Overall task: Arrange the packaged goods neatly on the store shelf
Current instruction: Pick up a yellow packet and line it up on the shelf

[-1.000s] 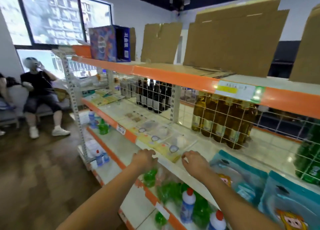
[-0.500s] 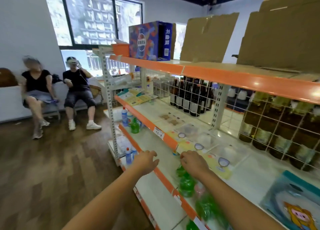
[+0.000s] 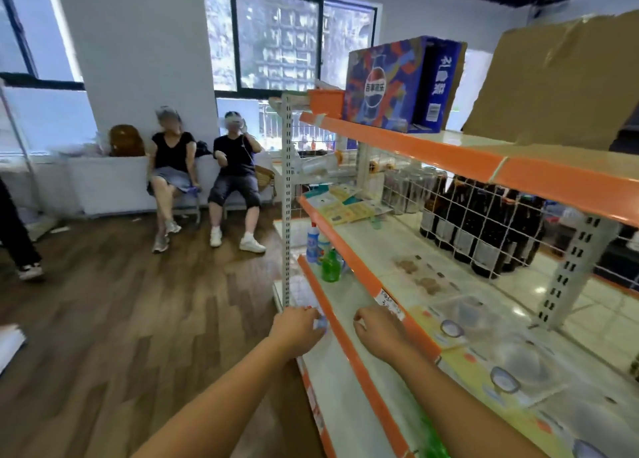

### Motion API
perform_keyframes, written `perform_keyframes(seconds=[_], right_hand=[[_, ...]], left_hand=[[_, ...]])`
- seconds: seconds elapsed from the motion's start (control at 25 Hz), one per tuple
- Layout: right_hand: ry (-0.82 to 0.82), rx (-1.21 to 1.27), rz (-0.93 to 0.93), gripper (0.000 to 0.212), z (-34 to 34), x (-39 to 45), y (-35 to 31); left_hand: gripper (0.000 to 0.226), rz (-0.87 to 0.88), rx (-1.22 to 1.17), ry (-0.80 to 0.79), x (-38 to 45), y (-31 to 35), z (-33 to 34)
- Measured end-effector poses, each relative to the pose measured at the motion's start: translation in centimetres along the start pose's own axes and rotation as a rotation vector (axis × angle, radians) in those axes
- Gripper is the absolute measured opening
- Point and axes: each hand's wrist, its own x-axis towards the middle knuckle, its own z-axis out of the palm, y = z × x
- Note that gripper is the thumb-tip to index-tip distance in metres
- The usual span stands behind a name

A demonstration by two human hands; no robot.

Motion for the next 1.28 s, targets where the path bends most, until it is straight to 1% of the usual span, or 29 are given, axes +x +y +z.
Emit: perform_keyframes(seconds=[0.08, 0.28, 0.44, 0.56, 0.64, 0.72, 0.76, 0.92, 1.04, 1.12, 1.2, 1.28], right_hand=[[-0.021, 0.015, -0.011, 0.031, 0.7, 3.1, -0.6], [-0.041, 0.033, -0.06, 0.028, 1.1, 11.0, -2.2], [-0.087, 0.002, -0.117, 0.025, 2.8, 15.4, -3.7], [-0.115, 0.016, -0.158, 0.027, 4.4, 19.5, -5.1], [-0.081, 0.017, -0.177, 0.031, 5.2, 22.7, -6.0], [-0.053, 0.0, -0.182, 0.029, 5.2, 25.5, -7.0], [-0.052, 0.003, -0.164, 0.027, 5.4, 27.0, -7.6], [-0.036, 0.057, -0.063, 0.028, 6.0, 32.9, -9.1], [-0.04, 0.056, -0.014, 0.02, 5.9, 35.5, -9.6], [-0.026, 0.054, 0.008, 0.026, 5.9, 36.8, -9.5], [-0.057, 0.075, 0.045, 0.036, 6.2, 38.5, -8.8], [-0.054, 0.08, 0.087, 0.036, 6.6, 40.4, -7.6]], left_hand=[[0.038, -0.048, -0.008, -0.004, 1.9, -1.0, -0.6], [0.036, -0.128, -0.011, 0.048, 6.7, -4.0, -2.4], [0.038, -0.182, -0.021, 0.03, 9.1, -6.9, -2.6], [0.038, -0.192, -0.013, 0.023, 11.6, -9.8, -3.3], [0.038, -0.177, -0.004, 0.019, 14.0, -12.0, -4.0], [0.041, -0.161, 0.011, 0.022, 16.4, -14.0, -4.9], [0.042, -0.15, 0.019, 0.03, 18.0, -15.2, -5.4], [0.043, -0.09, 0.033, 0.023, 23.4, -19.2, -7.7], [0.044, -0.042, 0.059, 0.018, 26.6, -21.1, -8.4], [0.043, -0.026, 0.034, 0.011, 29.1, -22.2, -8.1], [0.043, 0.003, 0.013, -0.02, 31.7, -22.8, -7.5], [0.042, 0.034, -0.004, -0.049, 34.1, -22.8, -7.1]])
